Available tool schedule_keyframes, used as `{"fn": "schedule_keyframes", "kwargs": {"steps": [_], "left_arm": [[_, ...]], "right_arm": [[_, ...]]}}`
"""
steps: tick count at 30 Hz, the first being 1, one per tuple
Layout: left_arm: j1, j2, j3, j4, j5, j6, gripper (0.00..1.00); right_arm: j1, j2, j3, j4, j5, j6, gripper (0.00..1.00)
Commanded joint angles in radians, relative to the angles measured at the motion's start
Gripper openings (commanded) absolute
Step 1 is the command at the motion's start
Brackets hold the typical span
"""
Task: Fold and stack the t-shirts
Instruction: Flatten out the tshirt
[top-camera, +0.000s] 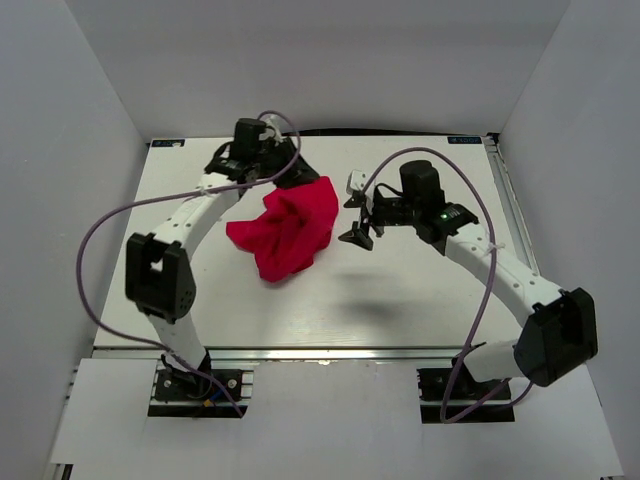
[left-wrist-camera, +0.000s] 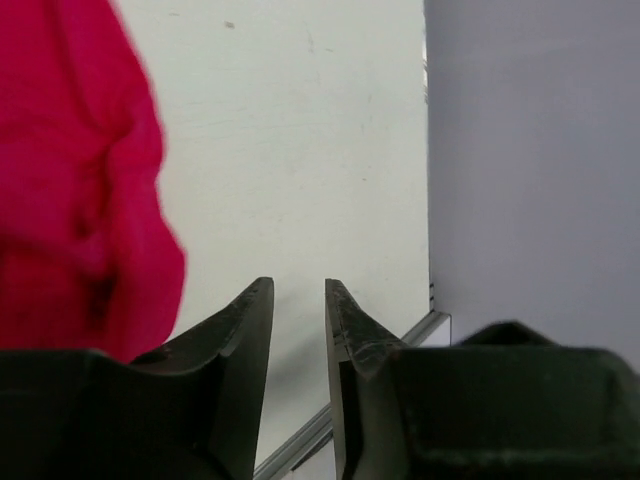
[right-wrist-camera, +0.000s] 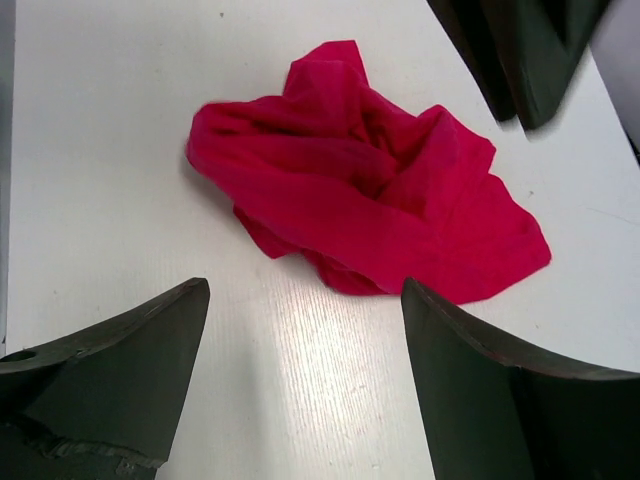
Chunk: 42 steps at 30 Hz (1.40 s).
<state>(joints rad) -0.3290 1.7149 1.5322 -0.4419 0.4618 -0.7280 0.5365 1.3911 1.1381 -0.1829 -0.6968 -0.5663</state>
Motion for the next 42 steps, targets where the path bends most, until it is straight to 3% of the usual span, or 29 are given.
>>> {"fn": "schedule_keyframes", "kwargs": {"steps": [1, 3, 8, 15, 20, 26, 32, 38, 42], "left_arm": [[-0.080, 0.095, 0.117, 0.097, 0.080, -0.045, 0.37], [-0.097, 0.127, 0.144, 0.095, 0.055, -0.031, 0.37], [-0.067, 0.069, 0.204, -0.058, -0.126, 0.107, 0.50], [0.045, -0.197, -0.067, -0.106, -0.219, 0.142, 0.59], [0.119, -0.418, -0.259, -0.164, -0.300, 0.133, 0.64], [0.134, -0.593, -0.382, -0.222, -0.380, 0.096, 0.66], [0.137, -0.689, -0.428, -0.296, -0.448, 0.090, 0.69], [0.140, -0.724, -0.409, -0.337, -0.525, 0.099, 0.73], [0.140, -0.713, -0.414, -0.334, -0.511, 0.090, 0.73]], "right_arm": [[-0.007, -0.090, -0.029, -0.046, 0.029, -0.056, 0.84], [-0.009, -0.118, -0.043, -0.069, 0.019, -0.078, 0.84], [0.037, -0.127, -0.096, -0.191, -0.078, -0.188, 0.80], [0.241, 0.007, -0.112, -0.049, 0.095, -0.264, 0.80], [0.322, 0.199, 0.015, 0.031, 0.160, -0.319, 0.79], [0.385, 0.405, 0.149, 0.054, 0.200, -0.342, 0.75], [0.404, 0.541, 0.281, 0.025, 0.203, -0.339, 0.62], [0.415, 0.556, 0.290, -0.013, 0.168, -0.348, 0.32], [0.413, 0.537, 0.259, -0.044, 0.168, -0.363, 0.36]]}}
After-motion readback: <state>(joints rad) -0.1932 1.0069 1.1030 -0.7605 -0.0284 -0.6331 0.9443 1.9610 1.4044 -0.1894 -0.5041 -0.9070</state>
